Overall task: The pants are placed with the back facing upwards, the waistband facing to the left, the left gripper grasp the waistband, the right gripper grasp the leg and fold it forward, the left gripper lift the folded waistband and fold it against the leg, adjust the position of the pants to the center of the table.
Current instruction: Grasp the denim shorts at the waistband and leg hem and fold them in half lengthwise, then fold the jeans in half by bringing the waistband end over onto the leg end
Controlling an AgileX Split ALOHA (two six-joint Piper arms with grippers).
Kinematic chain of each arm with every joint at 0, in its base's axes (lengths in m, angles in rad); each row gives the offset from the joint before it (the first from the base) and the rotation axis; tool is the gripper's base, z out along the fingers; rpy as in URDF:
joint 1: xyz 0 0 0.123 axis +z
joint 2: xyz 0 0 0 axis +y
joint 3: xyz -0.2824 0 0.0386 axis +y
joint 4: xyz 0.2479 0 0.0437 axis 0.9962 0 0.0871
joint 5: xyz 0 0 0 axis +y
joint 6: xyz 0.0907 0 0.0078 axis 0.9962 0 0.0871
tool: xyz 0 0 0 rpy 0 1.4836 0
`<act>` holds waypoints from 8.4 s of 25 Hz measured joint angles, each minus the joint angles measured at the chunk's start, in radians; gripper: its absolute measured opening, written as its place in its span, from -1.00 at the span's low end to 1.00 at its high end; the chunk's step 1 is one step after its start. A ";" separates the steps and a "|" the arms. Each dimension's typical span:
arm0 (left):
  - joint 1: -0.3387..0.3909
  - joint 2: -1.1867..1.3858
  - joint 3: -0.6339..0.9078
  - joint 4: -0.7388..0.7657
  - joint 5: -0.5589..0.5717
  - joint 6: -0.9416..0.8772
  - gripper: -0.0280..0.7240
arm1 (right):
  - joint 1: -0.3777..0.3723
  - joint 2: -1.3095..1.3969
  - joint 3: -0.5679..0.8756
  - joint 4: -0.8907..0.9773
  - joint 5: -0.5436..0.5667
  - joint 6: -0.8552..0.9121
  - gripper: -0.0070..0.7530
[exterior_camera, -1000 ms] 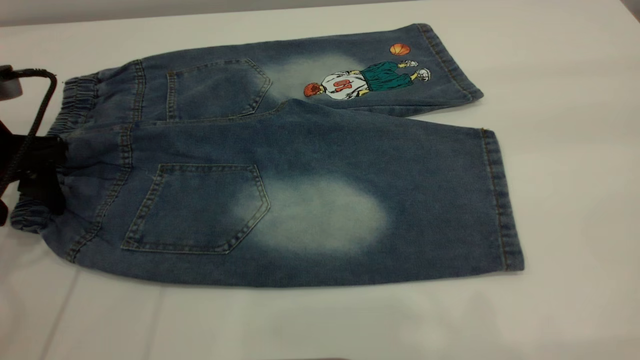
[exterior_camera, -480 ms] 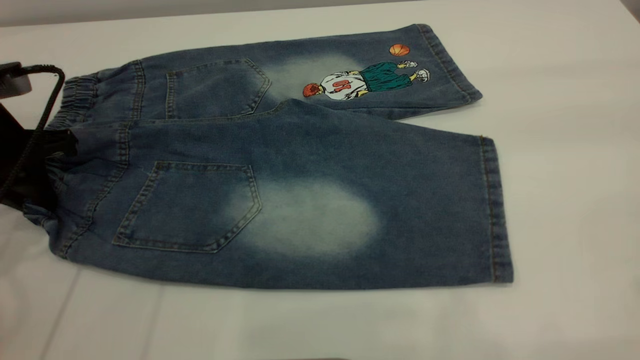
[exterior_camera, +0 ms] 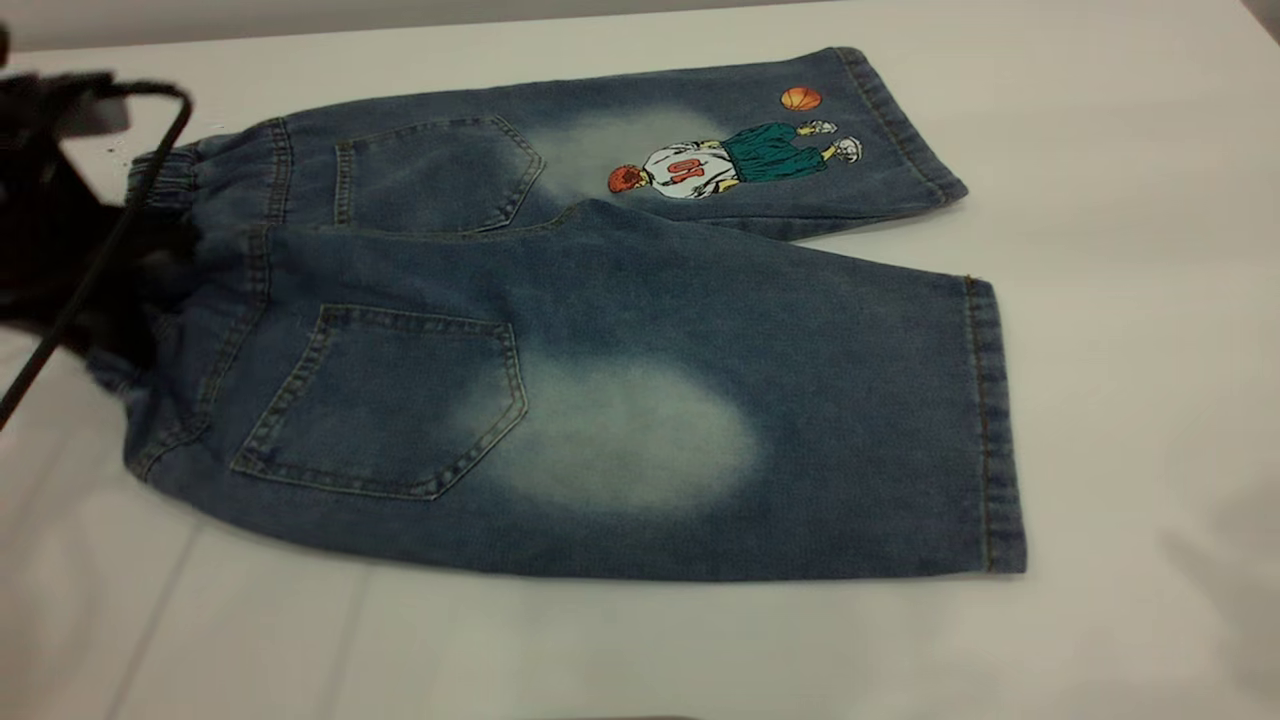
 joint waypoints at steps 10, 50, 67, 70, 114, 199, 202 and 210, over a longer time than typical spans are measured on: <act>-0.020 -0.018 -0.077 0.002 0.113 0.035 -0.70 | 0.213 0.256 -0.003 -0.093 -0.028 0.045 0.49; -0.020 -0.018 -0.085 0.002 0.142 0.035 -0.70 | 0.635 1.038 0.014 -0.441 -0.560 0.339 0.46; -0.020 -0.019 -0.085 -0.027 0.169 0.035 -0.70 | 0.635 1.048 -0.005 -0.456 -0.577 0.378 -0.90; -0.020 -0.038 -0.091 -0.044 0.201 0.035 -0.70 | 0.635 0.994 -0.032 -0.453 -0.489 0.381 -0.90; -0.014 -0.127 -0.316 -0.235 0.104 -0.660 -0.70 | 0.232 1.016 -0.637 -0.471 -0.311 0.397 -0.90; 0.096 0.191 -0.401 -0.239 -0.070 0.238 0.49 | 0.503 1.264 -0.991 -0.073 -0.273 0.185 0.53; 0.096 0.219 -0.418 -0.253 -0.075 0.238 0.49 | 0.504 1.286 -0.991 -0.071 -0.326 0.184 0.53; 0.096 0.266 -0.432 -0.335 -0.100 0.238 0.28 | 0.521 1.328 -0.991 0.074 -0.487 0.032 0.53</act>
